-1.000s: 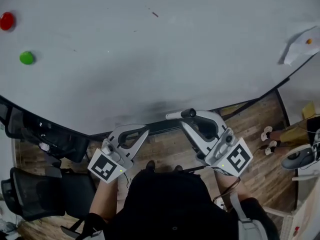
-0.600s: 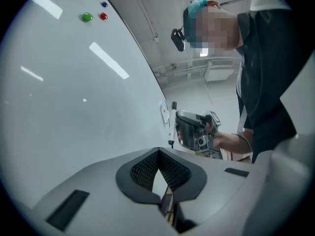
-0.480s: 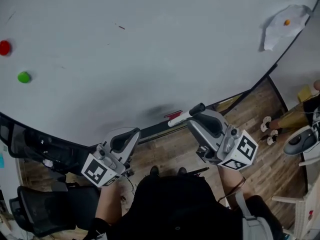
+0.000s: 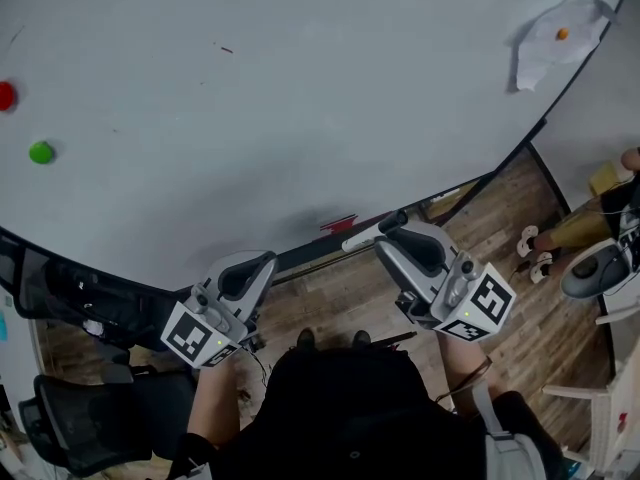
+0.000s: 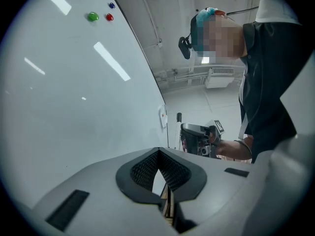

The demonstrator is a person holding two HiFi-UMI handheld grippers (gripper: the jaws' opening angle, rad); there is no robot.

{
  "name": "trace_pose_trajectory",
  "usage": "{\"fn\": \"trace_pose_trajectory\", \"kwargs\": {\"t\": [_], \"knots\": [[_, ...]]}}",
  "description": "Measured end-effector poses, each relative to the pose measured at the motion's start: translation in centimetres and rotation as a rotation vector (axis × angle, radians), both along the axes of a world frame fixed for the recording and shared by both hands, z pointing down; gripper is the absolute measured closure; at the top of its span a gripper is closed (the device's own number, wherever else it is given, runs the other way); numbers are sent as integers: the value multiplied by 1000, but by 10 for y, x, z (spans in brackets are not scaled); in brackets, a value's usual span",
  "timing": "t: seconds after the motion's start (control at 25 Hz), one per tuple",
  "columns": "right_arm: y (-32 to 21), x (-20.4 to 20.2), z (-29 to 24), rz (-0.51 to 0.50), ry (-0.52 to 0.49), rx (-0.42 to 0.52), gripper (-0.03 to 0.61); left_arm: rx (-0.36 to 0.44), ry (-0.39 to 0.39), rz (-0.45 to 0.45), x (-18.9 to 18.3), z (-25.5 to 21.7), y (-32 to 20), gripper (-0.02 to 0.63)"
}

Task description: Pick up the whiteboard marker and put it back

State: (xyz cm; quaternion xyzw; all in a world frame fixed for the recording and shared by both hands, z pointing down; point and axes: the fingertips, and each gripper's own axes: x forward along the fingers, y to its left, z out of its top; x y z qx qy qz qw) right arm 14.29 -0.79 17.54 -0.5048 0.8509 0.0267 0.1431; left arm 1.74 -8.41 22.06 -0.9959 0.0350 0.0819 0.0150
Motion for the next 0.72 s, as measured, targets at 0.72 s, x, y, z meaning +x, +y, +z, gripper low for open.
{"fn": "trace_pose_trajectory", "kwargs": {"t": [0.72], "knots": [[-42,-26,20,51,238,-51,511,-52,-10,-56,-19,26,-21,601]]}}
